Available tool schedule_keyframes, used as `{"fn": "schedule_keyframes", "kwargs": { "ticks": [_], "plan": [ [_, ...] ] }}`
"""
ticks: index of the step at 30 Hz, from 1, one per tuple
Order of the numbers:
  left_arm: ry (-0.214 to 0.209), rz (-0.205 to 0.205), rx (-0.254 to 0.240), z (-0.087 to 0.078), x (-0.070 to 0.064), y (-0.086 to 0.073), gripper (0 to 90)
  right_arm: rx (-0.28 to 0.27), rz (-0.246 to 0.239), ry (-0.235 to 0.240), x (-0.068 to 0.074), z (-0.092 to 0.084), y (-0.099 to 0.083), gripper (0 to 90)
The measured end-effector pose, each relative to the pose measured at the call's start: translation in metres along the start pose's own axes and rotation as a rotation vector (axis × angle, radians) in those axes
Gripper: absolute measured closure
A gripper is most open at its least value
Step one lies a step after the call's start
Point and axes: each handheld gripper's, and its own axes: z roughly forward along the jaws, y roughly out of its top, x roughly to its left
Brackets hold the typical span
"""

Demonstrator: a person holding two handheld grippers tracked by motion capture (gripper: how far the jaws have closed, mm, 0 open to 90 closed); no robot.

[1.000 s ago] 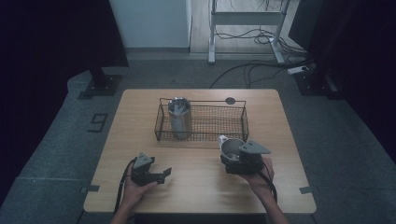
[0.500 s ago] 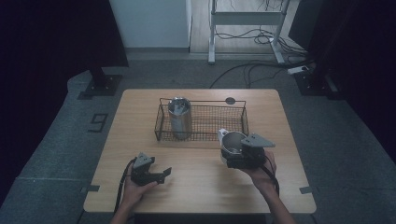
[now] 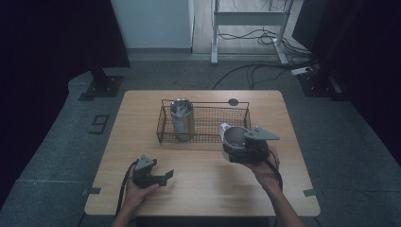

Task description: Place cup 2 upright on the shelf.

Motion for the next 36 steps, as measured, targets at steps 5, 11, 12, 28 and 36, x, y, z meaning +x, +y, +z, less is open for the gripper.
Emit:
{"fn": "schedule_keyframes", "kwargs": {
  "ticks": [5, 11, 12, 28, 36],
  "plan": [
    [0.000, -0.003, 0.003, 0.000, 0.000, 0.000, 8.5, -0.004, -0.002, -0.001, -0.002, 0.000, 0.007, 7.1],
    [0.001, -0.001, 0.001, 0.000, 0.000, 0.000, 8.5, -0.011, 0.004, 0.000, -0.005, 0.001, 0.014, 7.1],
    [0.001, -0.002, 0.001, 0.000, 0.000, 0.000, 8.5, -0.011, 0.008, 0.002, -0.006, 0.001, 0.015, 7.1],
    [0.002, 0.005, 0.007, 0.000, 0.000, 0.000, 8.7, -0.018, 0.002, -0.011, -0.012, 0.005, 0.034, 7.1],
    [0.004, 0.008, 0.007, 0.000, -0.001, 0.000, 8.7, -0.010, 0.003, -0.024, -0.017, 0.012, 0.041, 7.1]
  ]
}}
